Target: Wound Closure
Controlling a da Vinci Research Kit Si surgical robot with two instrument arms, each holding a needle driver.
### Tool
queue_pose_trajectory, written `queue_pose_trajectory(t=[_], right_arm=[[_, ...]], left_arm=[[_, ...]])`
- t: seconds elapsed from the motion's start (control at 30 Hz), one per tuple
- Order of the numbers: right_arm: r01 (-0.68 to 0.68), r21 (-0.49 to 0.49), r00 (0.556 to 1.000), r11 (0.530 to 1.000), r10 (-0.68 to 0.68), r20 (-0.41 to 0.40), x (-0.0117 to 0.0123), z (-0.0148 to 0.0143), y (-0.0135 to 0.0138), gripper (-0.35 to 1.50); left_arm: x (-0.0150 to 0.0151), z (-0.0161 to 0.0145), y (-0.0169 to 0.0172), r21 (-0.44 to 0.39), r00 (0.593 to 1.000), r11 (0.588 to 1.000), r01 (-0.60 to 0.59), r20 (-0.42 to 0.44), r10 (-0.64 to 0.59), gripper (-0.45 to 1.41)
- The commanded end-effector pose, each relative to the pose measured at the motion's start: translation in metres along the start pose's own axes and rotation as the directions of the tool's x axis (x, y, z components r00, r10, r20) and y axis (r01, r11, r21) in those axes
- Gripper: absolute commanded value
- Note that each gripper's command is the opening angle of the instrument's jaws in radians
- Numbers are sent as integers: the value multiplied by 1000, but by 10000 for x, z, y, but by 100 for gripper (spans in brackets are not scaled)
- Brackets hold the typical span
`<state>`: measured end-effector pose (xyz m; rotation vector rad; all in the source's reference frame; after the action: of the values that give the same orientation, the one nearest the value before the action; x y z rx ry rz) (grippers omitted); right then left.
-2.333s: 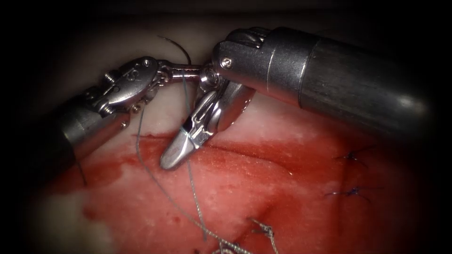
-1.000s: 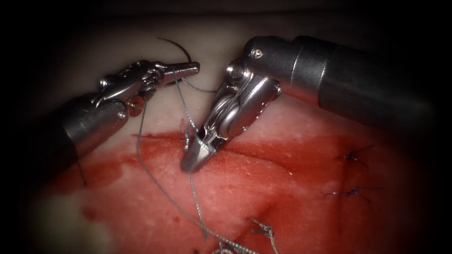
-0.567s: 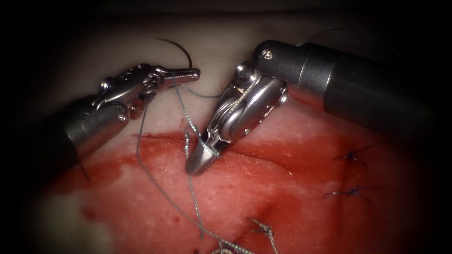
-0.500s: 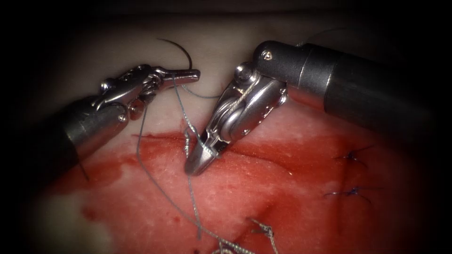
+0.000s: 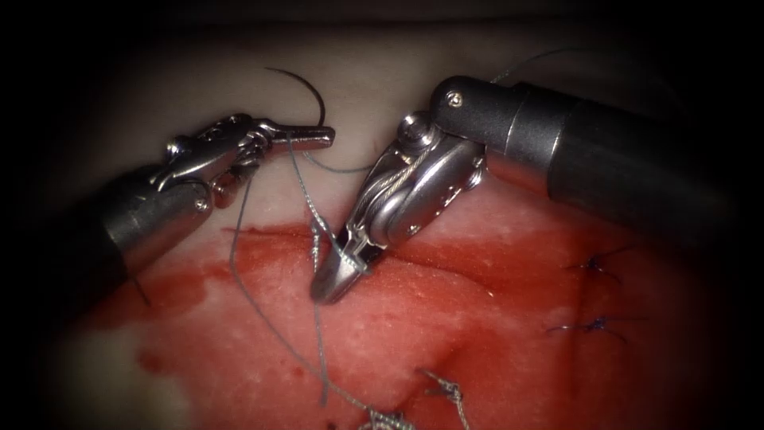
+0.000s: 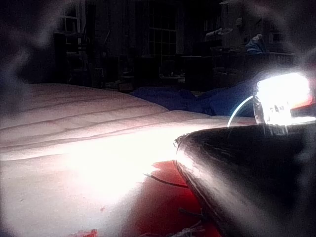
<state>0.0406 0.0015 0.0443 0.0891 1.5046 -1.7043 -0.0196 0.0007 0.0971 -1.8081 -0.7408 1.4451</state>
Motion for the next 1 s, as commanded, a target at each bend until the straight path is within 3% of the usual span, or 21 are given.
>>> queue_pose_trajectory(t=[0.03, 0.13, 0.27, 0.53, 0.63, 1.0], right_arm=[[5, -4, 1000, 1000, -5, 7, -6, -10, 13, 10], [5, -4, 1000, 1000, -5, 6, -7, -10, 13, 10], [9, -7, 1000, 1000, -9, 6, -6, -9, 15, 34], [7, -7, 1000, 1000, -7, 5, -6, -8, 16, 37], [10, -5, 1000, 1000, -10, 5, -6, -7, 16, 29], [18, 5, 1000, 1000, -18, 1, -3, 3, 16, 41]], left_arm=[[15, 5, -2, -3, 1000, 1000, -8, -1, 8, -45], [14, 5, -2, -7, 1000, 1000, -8, 8, 8, -45], [14, 4, -2, -15, 1000, 1000, -6, 16, 6, -45], [13, 4, -2, -17, 1000, 1000, -4, 24, 5, -45], [12, 4, -2, -17, 1000, 1000, -4, 28, 5, -45], [7, 0, 2, -24, 999, 1000, -6, 45, 7, -45]])
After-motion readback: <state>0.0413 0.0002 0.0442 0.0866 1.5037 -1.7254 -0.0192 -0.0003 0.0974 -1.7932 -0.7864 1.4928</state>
